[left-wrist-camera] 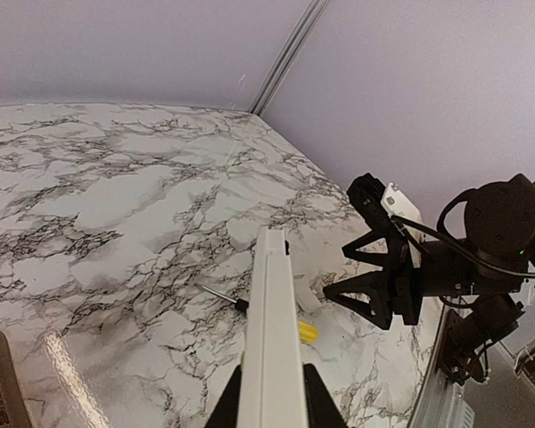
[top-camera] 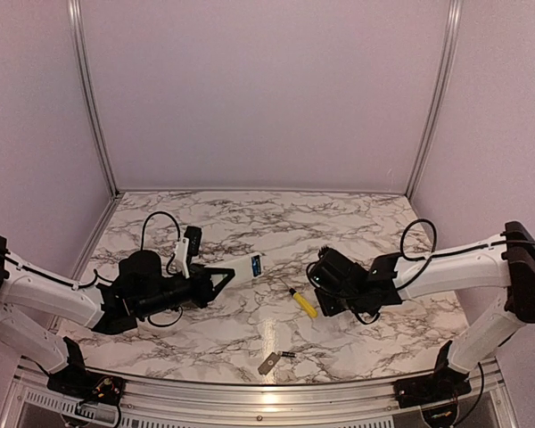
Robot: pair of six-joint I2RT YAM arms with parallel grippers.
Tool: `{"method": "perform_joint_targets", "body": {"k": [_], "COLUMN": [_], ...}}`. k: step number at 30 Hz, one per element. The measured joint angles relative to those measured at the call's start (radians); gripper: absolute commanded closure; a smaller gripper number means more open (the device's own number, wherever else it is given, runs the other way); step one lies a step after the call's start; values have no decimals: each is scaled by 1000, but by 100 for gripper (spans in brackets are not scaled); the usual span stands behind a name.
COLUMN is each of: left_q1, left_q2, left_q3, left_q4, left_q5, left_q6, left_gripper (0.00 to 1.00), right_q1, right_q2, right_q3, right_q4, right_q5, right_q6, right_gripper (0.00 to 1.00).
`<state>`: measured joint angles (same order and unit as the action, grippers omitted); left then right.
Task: Unload the batteries from the remote control
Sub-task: Place the battery cover at the center of the board, then place the remote control without the battery cover at the center of the board.
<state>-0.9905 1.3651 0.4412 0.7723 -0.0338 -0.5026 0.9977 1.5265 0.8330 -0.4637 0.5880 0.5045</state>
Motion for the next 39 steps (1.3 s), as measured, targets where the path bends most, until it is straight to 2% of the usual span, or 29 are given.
{"method": "perform_joint_targets", "body": {"k": [6, 14, 23, 28, 33, 39], "left_q1": [0, 0, 0, 0, 0, 0], "left_q2": [8, 11, 11, 25, 110, 187], "left_q3": [-3, -9, -21, -18, -10, 10], "left_q4": [5, 9, 0, -13, -13, -10], "left_q5": [39, 169, 278, 303, 314, 314], "left_q6": [-31, -103, -172, -207, -238, -270], "left_gripper": [100, 100, 100, 100, 100, 100], "right_q1": [-1, -2, -4, -4, -4, -6], "right_q2": [-97, -242, -383, -395, -388, -301], "right_q3": [-24, -155, -280, -286, -318, -322], "right_q4": [87, 251, 411, 465, 496, 548], "right_q5": [-65, -225, -379, -394, -378, -359], "right_q6": [-45, -130, -195, -200, -199, -200], "right_gripper": [20, 23, 23, 25, 28, 34]}}
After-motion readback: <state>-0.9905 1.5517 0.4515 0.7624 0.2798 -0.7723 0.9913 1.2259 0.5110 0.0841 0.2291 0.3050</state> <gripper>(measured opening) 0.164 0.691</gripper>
